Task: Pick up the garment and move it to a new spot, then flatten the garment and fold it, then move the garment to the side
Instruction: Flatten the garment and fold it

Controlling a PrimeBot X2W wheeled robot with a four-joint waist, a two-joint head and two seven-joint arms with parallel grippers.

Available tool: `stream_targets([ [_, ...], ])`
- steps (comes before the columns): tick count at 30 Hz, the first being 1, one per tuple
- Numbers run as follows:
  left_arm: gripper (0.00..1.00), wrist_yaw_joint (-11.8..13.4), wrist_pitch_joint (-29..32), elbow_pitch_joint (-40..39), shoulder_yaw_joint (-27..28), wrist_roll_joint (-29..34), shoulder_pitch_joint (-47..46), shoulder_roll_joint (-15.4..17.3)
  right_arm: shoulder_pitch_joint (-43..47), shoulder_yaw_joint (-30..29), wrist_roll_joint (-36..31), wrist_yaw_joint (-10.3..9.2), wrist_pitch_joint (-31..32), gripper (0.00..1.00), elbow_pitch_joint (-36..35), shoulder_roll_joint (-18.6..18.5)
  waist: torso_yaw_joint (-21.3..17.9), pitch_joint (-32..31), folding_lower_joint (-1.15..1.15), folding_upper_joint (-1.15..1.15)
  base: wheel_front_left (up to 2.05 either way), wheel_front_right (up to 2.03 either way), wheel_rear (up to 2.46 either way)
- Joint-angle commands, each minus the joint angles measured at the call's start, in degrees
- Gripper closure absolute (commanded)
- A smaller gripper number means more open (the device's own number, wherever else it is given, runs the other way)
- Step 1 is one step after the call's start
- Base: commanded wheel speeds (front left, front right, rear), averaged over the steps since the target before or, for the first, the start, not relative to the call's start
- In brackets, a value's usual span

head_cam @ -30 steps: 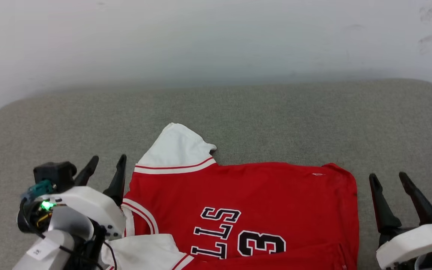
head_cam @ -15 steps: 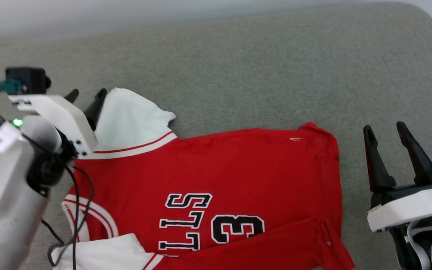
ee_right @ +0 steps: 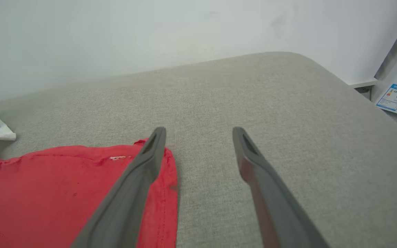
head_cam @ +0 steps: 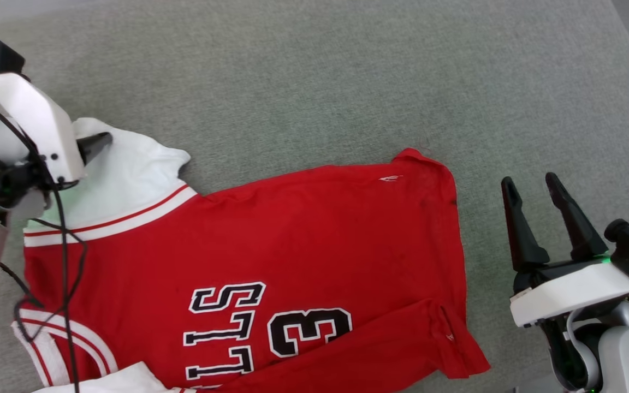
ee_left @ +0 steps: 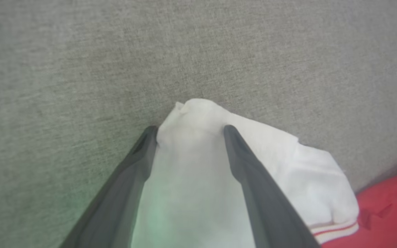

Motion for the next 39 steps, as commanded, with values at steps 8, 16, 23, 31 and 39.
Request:
stream_targets([
  [8,1.0,3.3,9.5,2.3,-3.9,-0.3,2.9,-0.3,-1.9,0.5,2.9,-0.05,-0.5,0.0,2.6,0.4,-1.5,2.0,-0.01,0.0,0.0,0.0,0.0],
  [16,1.0,2.6,4.0,1.4,-2.8,0.1,1.5,-2.0,-5.6,0.9,9.2,-0.05,5.5,0.0,8.6,-2.8,0.6,-0.2,-0.01,0.0,0.0,0.0,0.0],
  [23,1.0,1.7,-3.9,-1.5,-2.3,2.6,-2.6,-4.2,-10.6,3.6,14.3,-0.05,19.2,0.0,13.4,-10.8,5.6,-2.2,-0.01,0.0,0.0,0.0,0.0],
  [31,1.0,-0.1,-9.5,-5.6,-2.7,3.8,-3.4,-6.8,-19.0,9.5,18.1,-0.05,33.8,0.0,15.9,-18.2,11.2,-1.5,-0.01,0.0,0.0,0.0,0.0],
  [39,1.0,-0.6,-12.0,-8.9,-3.6,4.8,-2.8,-7.7,-23.5,17.2,20.2,-0.04,44.8,0.0,23.9,-21.3,14.4,0.2,-0.01,0.0,0.0,0.0,0.0],
])
